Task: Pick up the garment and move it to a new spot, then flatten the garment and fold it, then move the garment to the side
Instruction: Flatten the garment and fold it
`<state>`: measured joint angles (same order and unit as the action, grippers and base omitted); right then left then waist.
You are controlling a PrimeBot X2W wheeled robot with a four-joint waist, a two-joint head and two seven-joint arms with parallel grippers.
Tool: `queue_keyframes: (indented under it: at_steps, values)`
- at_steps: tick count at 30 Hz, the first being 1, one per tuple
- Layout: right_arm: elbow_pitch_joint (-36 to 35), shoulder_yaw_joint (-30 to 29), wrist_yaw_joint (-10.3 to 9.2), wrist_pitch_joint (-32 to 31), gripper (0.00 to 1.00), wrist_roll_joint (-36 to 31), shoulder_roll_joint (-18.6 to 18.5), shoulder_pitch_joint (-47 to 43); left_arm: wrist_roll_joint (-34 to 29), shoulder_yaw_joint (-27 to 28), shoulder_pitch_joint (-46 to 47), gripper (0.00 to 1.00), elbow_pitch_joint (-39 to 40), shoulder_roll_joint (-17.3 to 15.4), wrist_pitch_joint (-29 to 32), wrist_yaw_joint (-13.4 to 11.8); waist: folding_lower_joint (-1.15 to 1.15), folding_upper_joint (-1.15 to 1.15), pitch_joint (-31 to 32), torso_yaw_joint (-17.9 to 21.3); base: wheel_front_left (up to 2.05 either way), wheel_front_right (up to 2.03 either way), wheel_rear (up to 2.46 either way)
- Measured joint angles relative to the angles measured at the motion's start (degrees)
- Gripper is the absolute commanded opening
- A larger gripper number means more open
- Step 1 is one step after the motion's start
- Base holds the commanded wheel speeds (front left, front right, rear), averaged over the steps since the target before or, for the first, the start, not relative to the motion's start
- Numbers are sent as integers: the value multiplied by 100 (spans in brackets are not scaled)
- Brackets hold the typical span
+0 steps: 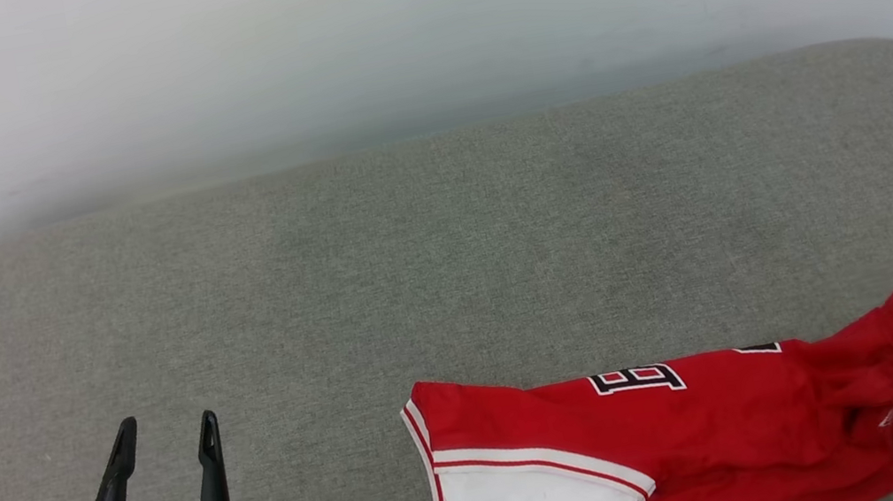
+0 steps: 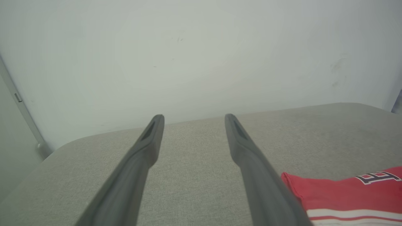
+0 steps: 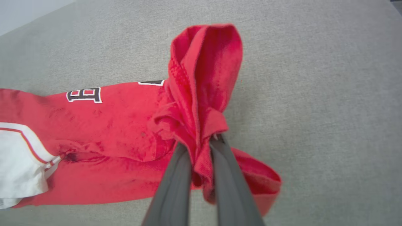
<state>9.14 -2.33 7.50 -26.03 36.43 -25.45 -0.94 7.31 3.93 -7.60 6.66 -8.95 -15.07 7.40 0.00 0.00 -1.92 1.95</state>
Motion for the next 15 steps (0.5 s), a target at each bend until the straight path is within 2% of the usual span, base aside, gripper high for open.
queue_keyframes:
  at_steps: [10, 15]
  values:
    - [-1411, 312, 0, -1042, 0, 358, 980, -367, 51, -60, -136, 100, -5, -5, 0, 0, 0, 0, 96, -181, 0, 0, 0]
    - [-1719, 554, -1, -1337, 0, 559, 1727, -366, 53, -87, -136, 100, -27, -3, 0, 0, 0, 0, 116, -297, 0, 0, 0]
